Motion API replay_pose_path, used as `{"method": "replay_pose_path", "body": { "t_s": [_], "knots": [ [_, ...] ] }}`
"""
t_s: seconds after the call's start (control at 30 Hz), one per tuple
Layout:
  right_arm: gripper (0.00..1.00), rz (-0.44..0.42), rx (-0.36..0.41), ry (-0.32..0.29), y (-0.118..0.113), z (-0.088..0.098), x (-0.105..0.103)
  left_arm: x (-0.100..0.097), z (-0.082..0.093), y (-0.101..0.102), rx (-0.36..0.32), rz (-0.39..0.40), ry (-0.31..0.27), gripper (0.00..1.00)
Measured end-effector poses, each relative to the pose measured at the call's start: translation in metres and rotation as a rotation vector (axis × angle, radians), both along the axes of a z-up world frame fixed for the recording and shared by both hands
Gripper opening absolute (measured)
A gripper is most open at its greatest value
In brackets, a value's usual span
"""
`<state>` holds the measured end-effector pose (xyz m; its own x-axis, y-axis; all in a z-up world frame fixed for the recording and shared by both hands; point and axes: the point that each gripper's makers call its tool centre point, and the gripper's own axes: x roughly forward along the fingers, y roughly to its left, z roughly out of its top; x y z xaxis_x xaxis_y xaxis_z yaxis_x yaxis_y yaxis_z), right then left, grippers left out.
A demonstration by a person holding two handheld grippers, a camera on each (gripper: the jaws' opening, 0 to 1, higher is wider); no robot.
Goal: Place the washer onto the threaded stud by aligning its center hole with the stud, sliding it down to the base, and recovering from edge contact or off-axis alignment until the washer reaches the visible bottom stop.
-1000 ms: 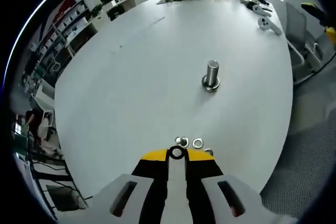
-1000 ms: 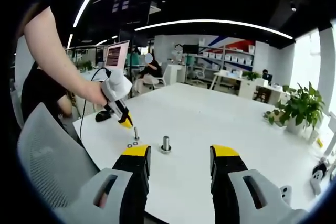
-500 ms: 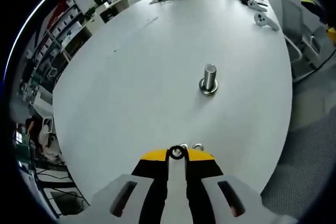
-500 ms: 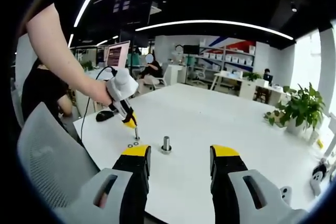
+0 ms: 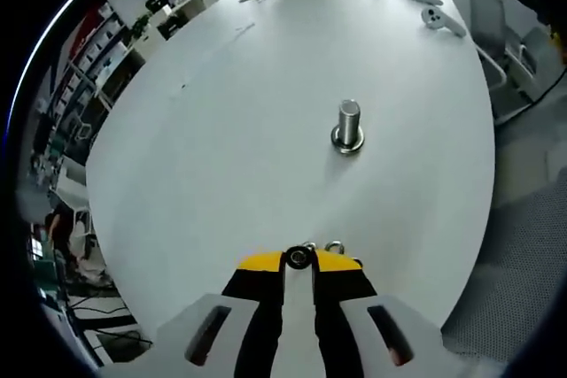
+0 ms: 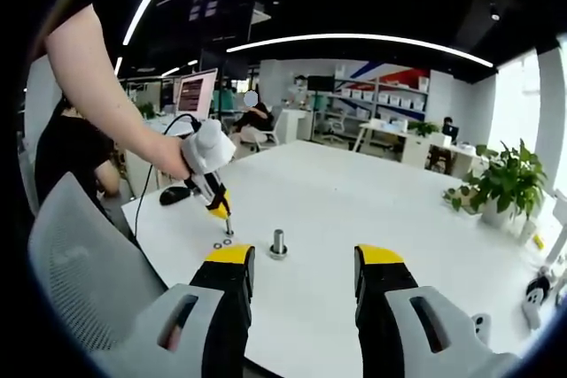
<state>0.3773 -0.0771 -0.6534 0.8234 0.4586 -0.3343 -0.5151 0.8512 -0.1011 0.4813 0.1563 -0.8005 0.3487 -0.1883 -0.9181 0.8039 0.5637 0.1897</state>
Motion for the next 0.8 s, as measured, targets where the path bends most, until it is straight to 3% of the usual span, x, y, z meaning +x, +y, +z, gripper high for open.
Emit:
{"method": "replay_pose_path", "body": {
  "t_s": [0.4, 0.8],
  "knots": [
    [0.47, -0.004, -0.004, 0.001, -0.0008, -0.0003, 0.0003, 0.0003, -0.0042, 0.001, -0.002, 0.008, 0.03, 0.1],
    [0.47, -0.003, -0.007, 0.003, -0.0007, -0.0012, 0.0002, 0.0005, -0.0024, 0.0035, -0.006, 0.013, 0.015, 0.13]
  ]
}}
